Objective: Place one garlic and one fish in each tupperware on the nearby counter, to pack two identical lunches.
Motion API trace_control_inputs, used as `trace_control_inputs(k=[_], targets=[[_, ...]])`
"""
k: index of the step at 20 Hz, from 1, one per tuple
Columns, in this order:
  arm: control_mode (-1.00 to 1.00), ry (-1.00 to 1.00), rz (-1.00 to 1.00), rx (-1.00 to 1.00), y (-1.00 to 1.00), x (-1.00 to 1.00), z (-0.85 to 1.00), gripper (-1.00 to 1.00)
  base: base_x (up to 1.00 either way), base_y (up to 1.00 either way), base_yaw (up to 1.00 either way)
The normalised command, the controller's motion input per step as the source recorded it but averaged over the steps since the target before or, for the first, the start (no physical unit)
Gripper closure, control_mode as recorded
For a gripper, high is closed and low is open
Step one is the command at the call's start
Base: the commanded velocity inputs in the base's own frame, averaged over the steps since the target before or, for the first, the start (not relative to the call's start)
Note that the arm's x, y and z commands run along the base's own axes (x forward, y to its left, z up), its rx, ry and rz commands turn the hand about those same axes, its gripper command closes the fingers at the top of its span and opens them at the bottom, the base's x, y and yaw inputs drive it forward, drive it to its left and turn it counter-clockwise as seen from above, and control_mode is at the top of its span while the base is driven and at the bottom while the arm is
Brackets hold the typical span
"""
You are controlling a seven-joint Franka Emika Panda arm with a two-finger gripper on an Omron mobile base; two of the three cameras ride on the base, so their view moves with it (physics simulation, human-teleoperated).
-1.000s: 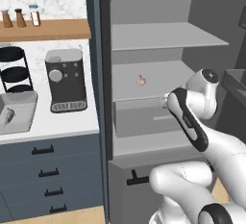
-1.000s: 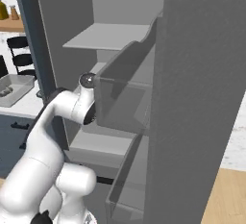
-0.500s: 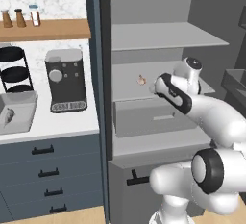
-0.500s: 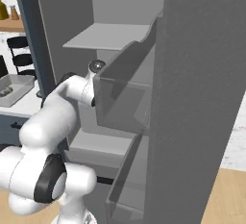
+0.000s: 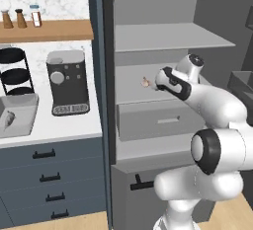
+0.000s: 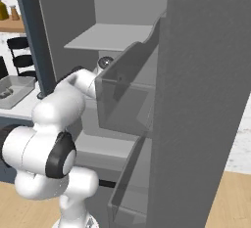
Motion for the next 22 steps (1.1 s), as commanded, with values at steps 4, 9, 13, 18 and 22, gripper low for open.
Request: trace_control_inputs(k=[4,9,13,18,22], targets=[[-1.00,-0.05,0.04,-0.04,0.00,0.65,-0.15,-1.00,0.00,0.00,0.00],[-1.00,-0.01,0.06,0.02,0.00,0.59,-0.04,-1.00,0.00,0.00,0.00],[-1.00,0.07,0.08,0.04,0.00,0.48,0.00,-1.00,0.00,0.00,0.00],[-1.00,0.05,0.02,-0.03,0.00,0.72,-0.14,-1.00,0.00,0.00,0.00],[-1.00,0.04,0.00,-0.02,0.00,0.62,-0.18,-1.00,0.00,0.00,0.00]])
